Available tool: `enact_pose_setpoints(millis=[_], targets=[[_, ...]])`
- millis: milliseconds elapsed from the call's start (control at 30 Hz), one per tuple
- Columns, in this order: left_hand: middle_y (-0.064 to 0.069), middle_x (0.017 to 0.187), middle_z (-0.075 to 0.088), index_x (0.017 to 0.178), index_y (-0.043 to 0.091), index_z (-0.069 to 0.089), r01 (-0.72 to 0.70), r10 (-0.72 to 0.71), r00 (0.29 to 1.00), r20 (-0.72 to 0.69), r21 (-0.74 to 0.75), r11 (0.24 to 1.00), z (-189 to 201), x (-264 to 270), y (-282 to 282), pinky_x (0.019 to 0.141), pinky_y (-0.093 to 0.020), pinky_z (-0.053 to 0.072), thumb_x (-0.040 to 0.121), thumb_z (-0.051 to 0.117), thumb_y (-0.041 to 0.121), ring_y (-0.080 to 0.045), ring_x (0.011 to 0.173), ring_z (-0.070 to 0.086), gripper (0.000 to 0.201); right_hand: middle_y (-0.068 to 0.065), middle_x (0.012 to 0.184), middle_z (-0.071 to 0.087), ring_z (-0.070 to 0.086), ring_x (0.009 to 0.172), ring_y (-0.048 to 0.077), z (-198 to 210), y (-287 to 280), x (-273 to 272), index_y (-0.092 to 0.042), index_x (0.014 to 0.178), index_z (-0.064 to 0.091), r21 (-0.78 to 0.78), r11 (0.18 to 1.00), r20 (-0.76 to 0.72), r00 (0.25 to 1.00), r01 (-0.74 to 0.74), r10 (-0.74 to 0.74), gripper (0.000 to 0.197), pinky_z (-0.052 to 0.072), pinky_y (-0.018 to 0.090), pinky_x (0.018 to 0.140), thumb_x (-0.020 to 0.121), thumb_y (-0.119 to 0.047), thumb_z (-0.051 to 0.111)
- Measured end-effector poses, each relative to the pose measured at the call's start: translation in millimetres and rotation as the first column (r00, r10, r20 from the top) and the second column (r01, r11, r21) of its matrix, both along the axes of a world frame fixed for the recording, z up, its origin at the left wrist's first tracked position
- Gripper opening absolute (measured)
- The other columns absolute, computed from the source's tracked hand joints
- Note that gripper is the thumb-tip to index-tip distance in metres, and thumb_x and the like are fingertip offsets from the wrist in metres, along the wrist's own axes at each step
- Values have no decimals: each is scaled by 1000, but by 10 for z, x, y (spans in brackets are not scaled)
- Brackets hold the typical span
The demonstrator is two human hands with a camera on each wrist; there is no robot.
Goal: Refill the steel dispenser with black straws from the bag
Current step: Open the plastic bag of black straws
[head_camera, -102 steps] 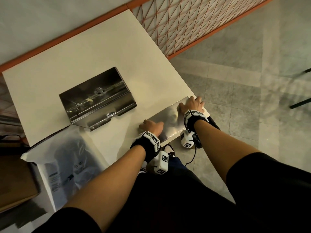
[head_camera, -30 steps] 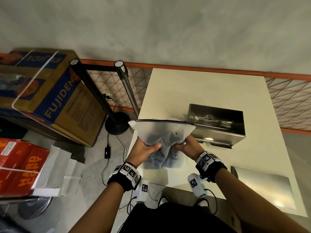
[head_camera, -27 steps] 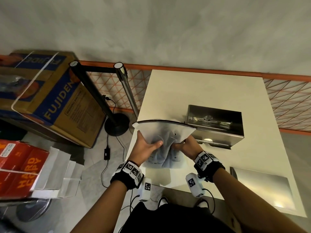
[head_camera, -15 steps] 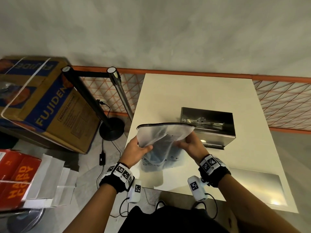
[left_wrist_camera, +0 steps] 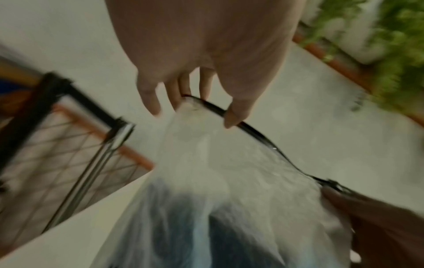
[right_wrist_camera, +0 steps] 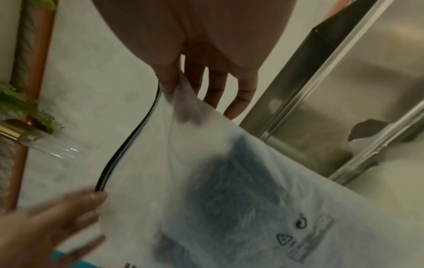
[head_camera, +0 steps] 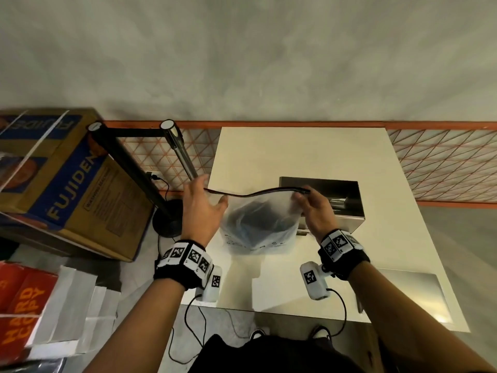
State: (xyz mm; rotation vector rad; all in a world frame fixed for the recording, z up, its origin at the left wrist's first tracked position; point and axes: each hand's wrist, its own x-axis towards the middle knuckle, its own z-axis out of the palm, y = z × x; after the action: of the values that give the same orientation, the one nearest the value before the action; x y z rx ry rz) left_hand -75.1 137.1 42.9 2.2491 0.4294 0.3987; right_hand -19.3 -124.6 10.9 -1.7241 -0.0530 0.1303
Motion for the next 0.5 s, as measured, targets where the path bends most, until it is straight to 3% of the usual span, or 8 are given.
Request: enact_pose_setpoints(millis=[100, 167, 267, 367, 433, 500], targets=[[-3, 136, 47, 126, 19, 61, 126, -156, 986, 53, 363, 923, 132, 133, -244, 110, -49, 44, 85, 75, 23, -25, 127, 49, 44, 7, 82, 72, 69, 77, 23, 2, -73, 12, -14, 92, 68, -65, 997, 30, 999, -41, 43, 15, 56, 40, 80, 99, -21, 56], [-1, 129, 55, 122, 20, 64, 219, -270, 962, 46, 462, 859, 170, 214, -463, 108, -57, 42, 87, 71, 25, -24, 121, 54, 36, 7, 81, 71, 69, 76, 23, 26, -94, 6, -14, 91, 68, -79, 995, 54, 997, -58, 63, 14, 56, 42, 80, 98, -19, 57], [0, 120, 63, 124, 18, 65, 406, -467, 884, 35, 439, 801, 223, 284, -863, 107, -50, 43, 96, 64, 23, -19, 112, 55, 29, 2, 80, 71, 67, 74, 17, 21, -108, 5, -23, 89, 71, -90, 994, 72, 995, -63, 69, 13, 56, 43, 80, 96, -18, 61], [3, 111, 66, 117, 20, 70, 498, -552, 834, 16, 408, 765, 203, 322, -1137, 89, -46, 50, 98, 63, 27, -20, 103, 57, 21, -7, 86, 73, 68, 82, 12, -4, -145, -2, -41, 93, 69, -127, 990, 108, 991, -64, 78, 25, 56, 35, 78, 94, -17, 63], [5, 107, 68, 111, 22, 72, 513, -564, 826, 22, 386, 767, 147, 360, -1222, 84, -47, 50, 97, 64, 29, -20, 99, 58, 18, -8, 91, 73, 69, 86, 8, -4, -182, -16, -38, 100, 69, -166, 984, 124, 989, -59, 80, 26, 54, 28, 79, 94, -13, 62], [6, 104, 67, 107, 23, 72, 534, -579, 814, 40, 338, 775, 101, 386, -1255, 83, -46, 50, 96, 65, 29, -18, 97, 59, 15, -6, 90, 73, 67, 83, 0, 6, -212, -29, -24, 107, 70, -193, 980, 115, 991, -45, 68, 20, 50, 19, 76, 94, -12, 61]])
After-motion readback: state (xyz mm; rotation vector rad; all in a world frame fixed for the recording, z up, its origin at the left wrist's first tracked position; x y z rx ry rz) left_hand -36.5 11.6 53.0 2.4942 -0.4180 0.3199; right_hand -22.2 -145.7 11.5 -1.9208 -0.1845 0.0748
